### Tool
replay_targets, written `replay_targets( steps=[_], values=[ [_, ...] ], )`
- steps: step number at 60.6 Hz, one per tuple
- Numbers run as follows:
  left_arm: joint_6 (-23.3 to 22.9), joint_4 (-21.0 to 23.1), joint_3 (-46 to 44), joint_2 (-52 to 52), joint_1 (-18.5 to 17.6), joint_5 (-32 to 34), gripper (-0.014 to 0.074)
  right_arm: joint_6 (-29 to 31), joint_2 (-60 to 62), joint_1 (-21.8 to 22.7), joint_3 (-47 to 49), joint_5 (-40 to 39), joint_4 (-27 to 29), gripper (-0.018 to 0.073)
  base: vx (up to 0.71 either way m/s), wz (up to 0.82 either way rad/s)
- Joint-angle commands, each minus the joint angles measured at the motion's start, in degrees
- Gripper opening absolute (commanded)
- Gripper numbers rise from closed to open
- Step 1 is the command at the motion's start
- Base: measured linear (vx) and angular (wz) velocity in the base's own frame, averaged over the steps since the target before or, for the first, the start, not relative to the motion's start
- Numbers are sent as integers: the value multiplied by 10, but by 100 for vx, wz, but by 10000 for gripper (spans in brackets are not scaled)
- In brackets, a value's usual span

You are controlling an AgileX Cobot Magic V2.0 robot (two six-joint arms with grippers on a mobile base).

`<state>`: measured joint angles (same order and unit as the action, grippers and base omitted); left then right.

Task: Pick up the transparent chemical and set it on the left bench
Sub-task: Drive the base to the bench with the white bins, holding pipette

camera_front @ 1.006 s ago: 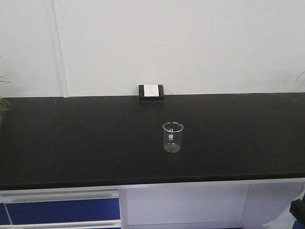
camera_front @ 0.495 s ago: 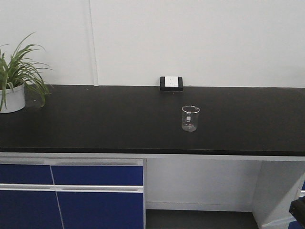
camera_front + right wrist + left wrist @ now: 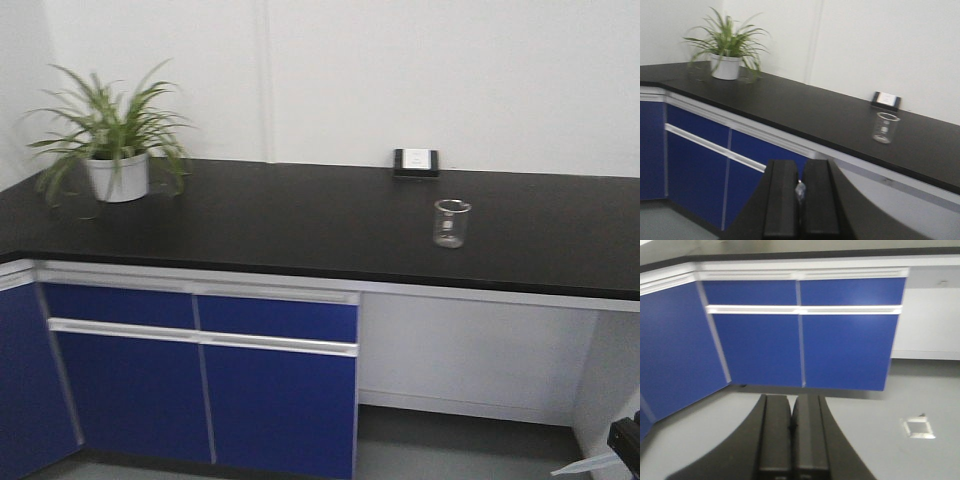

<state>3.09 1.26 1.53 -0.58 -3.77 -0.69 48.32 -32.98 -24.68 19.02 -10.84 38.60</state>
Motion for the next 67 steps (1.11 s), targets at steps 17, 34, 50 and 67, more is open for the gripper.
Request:
replay_targets(
  steps=[17, 34, 50, 67],
  values=[
    [-4, 0, 9, -11, -1, 45, -4, 5, 0, 3, 17, -35, -8, -3, -28, 55],
    [-4, 0, 9, -11, -1, 45, -4, 5, 0, 3, 17, -35, -8, -3, -22, 71],
    [-4, 0, 9, -11, -1, 45, -4, 5, 0, 3, 17, -35, -8, -3, -15, 60],
    [-4, 0, 9, -11, -1, 45, -4, 5, 0, 3, 17, -35, -8, -3, -8, 43]
  ],
)
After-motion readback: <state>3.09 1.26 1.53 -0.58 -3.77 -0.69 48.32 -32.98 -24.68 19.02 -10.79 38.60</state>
